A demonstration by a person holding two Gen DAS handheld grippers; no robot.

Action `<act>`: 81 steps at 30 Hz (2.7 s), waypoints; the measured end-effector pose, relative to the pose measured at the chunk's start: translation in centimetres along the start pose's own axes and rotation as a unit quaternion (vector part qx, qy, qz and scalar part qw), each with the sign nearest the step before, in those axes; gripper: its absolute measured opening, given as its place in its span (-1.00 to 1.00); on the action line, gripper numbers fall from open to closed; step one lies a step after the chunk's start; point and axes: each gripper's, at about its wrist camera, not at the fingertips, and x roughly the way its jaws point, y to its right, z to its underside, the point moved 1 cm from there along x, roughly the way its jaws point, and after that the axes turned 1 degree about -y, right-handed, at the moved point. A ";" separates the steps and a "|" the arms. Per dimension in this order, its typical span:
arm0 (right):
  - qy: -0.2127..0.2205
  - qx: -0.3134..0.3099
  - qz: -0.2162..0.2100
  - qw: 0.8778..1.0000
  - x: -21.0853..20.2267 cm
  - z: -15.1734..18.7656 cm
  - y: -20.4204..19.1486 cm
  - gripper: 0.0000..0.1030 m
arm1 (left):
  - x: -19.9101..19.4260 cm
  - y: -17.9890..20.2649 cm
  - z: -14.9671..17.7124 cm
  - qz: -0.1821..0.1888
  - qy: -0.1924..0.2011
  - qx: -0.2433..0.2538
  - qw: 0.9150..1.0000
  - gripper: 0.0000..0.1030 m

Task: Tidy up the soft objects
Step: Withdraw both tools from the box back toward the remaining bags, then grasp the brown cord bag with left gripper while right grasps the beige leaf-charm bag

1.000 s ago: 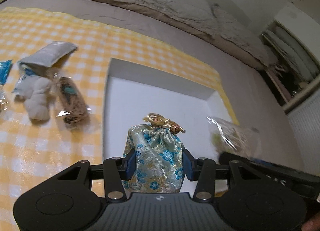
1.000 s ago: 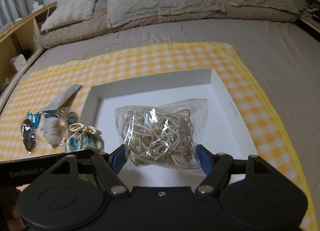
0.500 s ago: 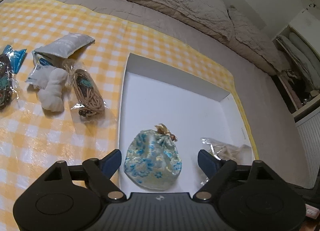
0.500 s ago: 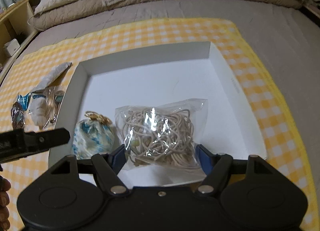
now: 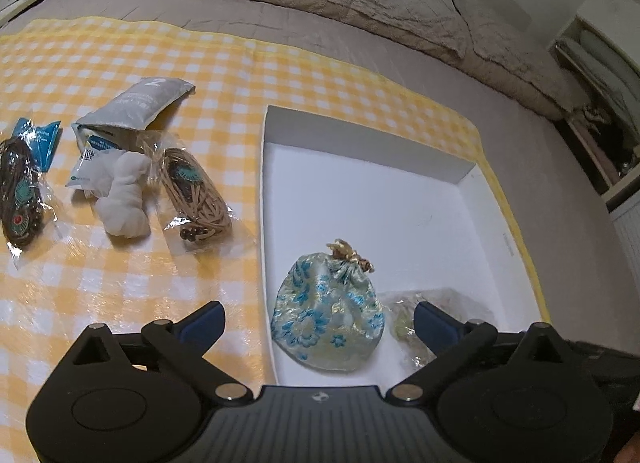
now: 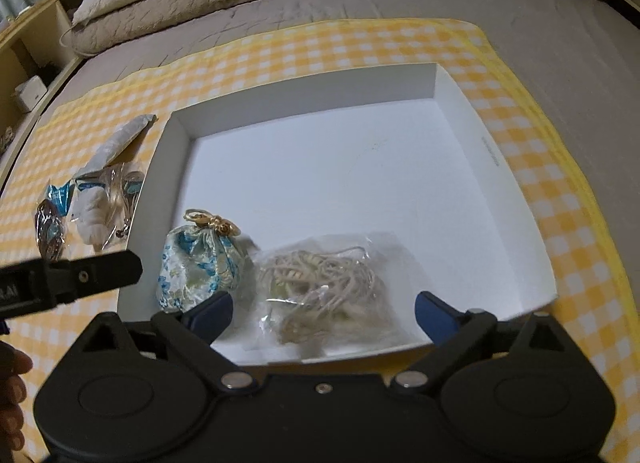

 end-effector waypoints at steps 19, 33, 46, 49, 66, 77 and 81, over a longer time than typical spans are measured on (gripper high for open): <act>0.061 0.025 -0.004 0.998 -4.1 1.4 1.5 1.00 | -3.3 -0.3 0.3 -0.015 0.034 0.069 0.997 1.00; 0.133 0.006 0.007 0.991 -7.0 1.8 0.6 1.00 | -7.0 -1.7 -0.3 -0.030 0.096 0.109 0.989 1.00; 0.182 -0.016 0.004 0.983 -7.6 0.1 -2.8 1.00 | -10.4 -5.8 -2.0 -0.067 0.157 0.107 0.979 1.00; 0.187 -0.021 -0.001 0.982 -7.4 -0.4 -4.0 1.00 | -11.1 -7.1 -2.4 -0.077 0.168 0.103 0.977 1.00; 0.190 -0.059 -0.038 0.979 -5.1 -3.8 -12.5 1.00 | -12.4 -14.7 -5.2 -0.137 0.198 0.041 0.970 1.00; 0.181 -0.088 -0.044 0.978 -2.1 -6.0 -18.2 1.00 | -9.9 -19.1 -6.2 -0.145 0.148 -0.024 0.978 1.00; 0.171 -0.118 -0.035 0.977 -0.2 -7.0 -20.0 1.00 | -8.1 -20.2 -6.4 -0.134 0.117 -0.065 0.982 1.00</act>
